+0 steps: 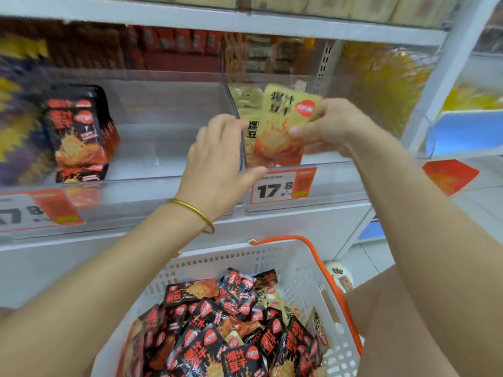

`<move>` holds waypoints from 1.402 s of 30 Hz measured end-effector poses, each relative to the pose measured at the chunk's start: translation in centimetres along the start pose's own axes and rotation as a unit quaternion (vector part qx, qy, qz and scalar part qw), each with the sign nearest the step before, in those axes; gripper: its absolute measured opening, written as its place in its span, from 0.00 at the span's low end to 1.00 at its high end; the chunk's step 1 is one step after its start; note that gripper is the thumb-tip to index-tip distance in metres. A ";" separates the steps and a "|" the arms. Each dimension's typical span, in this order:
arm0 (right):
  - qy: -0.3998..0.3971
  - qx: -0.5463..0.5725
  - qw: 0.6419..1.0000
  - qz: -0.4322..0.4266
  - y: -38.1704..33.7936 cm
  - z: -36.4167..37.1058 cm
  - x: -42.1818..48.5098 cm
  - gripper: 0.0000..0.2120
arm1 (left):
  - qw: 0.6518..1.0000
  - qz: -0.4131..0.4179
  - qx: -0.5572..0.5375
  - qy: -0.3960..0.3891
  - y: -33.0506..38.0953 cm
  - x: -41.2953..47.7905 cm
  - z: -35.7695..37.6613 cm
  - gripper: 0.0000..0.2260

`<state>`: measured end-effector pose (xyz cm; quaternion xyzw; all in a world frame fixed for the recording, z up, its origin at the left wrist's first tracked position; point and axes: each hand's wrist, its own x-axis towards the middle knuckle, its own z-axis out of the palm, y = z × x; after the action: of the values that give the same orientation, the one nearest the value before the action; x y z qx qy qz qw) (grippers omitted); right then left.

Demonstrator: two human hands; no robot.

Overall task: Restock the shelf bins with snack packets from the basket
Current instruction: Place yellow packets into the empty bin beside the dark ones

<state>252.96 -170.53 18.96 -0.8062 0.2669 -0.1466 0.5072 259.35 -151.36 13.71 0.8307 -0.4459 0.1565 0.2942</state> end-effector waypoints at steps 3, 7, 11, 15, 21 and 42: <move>-0.040 -0.090 0.993 0.072 1.4 2.2 2.5 0.11 | 1.000 -0.001 0.011 0.011 0.2 -0.3 0.3 0.33; -0.002 -0.115 0.990 0.086 1.9 3.9 4.7 0.24 | 1.000 -0.004 0.013 0.011 0.2 -0.4 0.4 0.34; 0.005 -0.109 0.991 0.082 1.7 4.9 4.8 0.20 | 1.000 -0.001 0.005 0.013 0.3 -0.4 0.4 0.34; 0.008 -0.108 0.991 0.078 1.7 4.9 4.6 0.13 | 1.000 0.007 0.004 0.018 0.0 -0.4 0.5 0.33; 0.036 -0.130 0.988 0.073 0.2 3.5 2.6 0.18 | 0.999 0.012 0.024 0.021 0.2 -0.6 0.4 0.33; -0.315 -0.565 0.726 0.234 24.2 11.0 -10.2 0.10 | 0.974 0.110 -0.010 -0.195 -0.8 -12.7 7.1 0.13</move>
<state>243.37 -164.82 -7.23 -0.8555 0.3052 0.4171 0.0308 252.95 -147.29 1.26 0.7879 -0.5853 0.0180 0.1908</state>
